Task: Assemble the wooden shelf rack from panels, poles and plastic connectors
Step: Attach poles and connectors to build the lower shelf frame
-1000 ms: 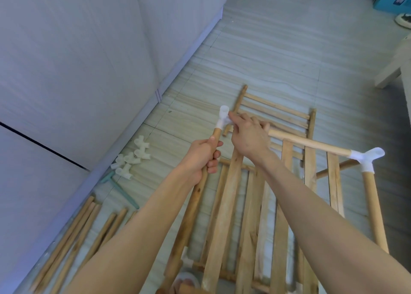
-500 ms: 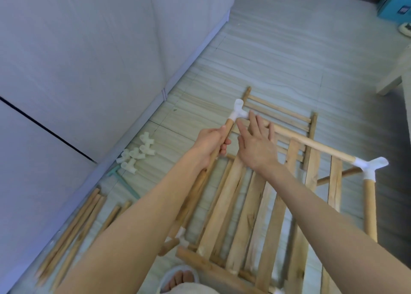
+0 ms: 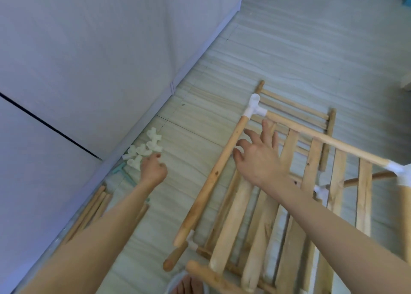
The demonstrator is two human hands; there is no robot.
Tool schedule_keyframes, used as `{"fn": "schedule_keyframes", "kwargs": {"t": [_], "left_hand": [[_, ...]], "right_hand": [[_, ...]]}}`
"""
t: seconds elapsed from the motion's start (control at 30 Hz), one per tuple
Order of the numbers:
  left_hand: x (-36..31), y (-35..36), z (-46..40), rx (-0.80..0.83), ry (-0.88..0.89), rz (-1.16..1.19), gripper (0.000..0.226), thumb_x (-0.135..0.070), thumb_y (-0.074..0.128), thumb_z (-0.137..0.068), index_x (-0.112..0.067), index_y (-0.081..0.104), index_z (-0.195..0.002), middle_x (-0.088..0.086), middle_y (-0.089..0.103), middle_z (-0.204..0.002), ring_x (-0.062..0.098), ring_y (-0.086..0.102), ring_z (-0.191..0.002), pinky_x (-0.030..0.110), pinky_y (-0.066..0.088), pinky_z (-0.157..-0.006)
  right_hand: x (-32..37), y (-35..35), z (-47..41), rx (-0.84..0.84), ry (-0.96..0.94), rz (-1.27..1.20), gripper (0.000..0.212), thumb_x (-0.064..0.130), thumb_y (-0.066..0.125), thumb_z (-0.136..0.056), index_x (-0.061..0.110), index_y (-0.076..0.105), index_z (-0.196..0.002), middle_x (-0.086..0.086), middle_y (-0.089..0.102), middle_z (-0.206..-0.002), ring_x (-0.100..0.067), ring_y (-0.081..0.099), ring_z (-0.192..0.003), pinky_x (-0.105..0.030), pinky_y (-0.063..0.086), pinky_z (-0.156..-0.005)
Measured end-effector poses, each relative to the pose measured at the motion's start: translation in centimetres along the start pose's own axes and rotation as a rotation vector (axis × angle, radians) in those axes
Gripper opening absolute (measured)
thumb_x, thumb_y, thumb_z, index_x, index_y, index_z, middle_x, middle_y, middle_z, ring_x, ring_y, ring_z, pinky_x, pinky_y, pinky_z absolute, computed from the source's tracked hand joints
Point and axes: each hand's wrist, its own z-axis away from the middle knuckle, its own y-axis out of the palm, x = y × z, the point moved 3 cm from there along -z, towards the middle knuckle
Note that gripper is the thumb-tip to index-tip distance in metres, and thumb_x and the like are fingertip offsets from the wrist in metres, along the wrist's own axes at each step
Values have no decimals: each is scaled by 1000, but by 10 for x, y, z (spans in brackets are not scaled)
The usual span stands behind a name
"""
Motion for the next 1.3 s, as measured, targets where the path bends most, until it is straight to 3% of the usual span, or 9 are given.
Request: {"fn": "schedule_keyframes", "kwargs": {"t": [0.07, 0.17, 0.43, 0.73, 0.83, 0.9, 1.0, 1.17, 1.3], "left_hand": [[24, -3, -20, -117, -21, -193, 56, -5, 45, -90, -7, 27, -143, 21, 19, -150, 37, 21, -135, 42, 23, -109], [47, -6, -44, -183, -74, -205, 66, -1, 48, -87, -4, 18, -146, 21, 5, -153, 35, 11, -140, 42, 16, -113], [69, 12, -57, -174, -42, -168, 38, 2, 51, -87, 9, 47, -124, 32, 44, -128, 41, 43, -117, 38, 34, -95], [21, -17, 5, -150, 131, 191, 30, -14, 64, -86, -2, 55, -112, 16, 58, -110, 31, 55, -104, 31, 39, -82], [-9, -43, 41, -146, 248, 296, 27, -13, 63, -86, -7, 50, -109, 13, 58, -106, 28, 59, -95, 39, 45, -84], [-29, -60, 71, -126, 349, 363, 22, -13, 64, -86, -12, 50, -103, 9, 58, -102, 22, 60, -88, 40, 48, -82], [-54, -82, 118, -87, 488, 466, 18, -11, 64, -86, -22, 53, -96, 2, 61, -101, 16, 61, -87, 37, 50, -81], [-71, -108, 192, -45, 652, 554, 29, -6, 65, -84, -35, 59, -89, -17, 65, -89, 2, 61, -81, 24, 49, -73], [-75, -119, 243, -18, 765, 620, 31, -2, 63, -84, -33, 63, -91, -14, 69, -90, -3, 62, -78, 11, 45, -65]], "right_hand": [[3, 3, 1, -22, 9, -40, 40, 38, 37, -95, 20, 59, -123, 0, 29, -152, -30, -18, -143, -52, -6, -114], [2, 5, 1, -34, 34, -60, 40, 37, 38, -95, 19, 60, -122, 0, 33, -150, -29, -18, -143, -50, -3, -116], [2, 8, 0, -60, 26, -53, 41, 37, 38, -94, 15, 65, -116, -2, 48, -140, -31, -14, -144, -49, 9, -116], [6, -2, 8, 36, 67, 9, 45, 39, 31, -98, 16, 54, -128, -2, 25, -153, -25, -15, -144, -52, -5, -114], [13, -15, 21, 56, 43, 50, 43, 35, 31, -99, 15, 46, -133, -4, 22, -154, -23, -4, -146, -53, -4, -113], [24, -28, 34, -4, -7, 19, 40, 33, 33, -99, 14, 49, -130, -6, 35, -146, -23, 18, -142, -48, 10, -113], [47, -55, 58, -120, -62, -204, 33, 29, 39, -97, 12, 58, -119, -8, 58, -119, -28, 51, -115, -36, 40, -93], [83, -91, 108, 17, -31, -825, 30, 28, 51, -95, 15, 59, -120, -6, 66, -101, -19, 64, -88, -31, 50, -82], [102, -106, 147, 179, -38, -1117, 21, 20, 55, -94, 9, 61, -111, -4, 65, -90, -12, 65, -72, -21, 53, -65]]}}
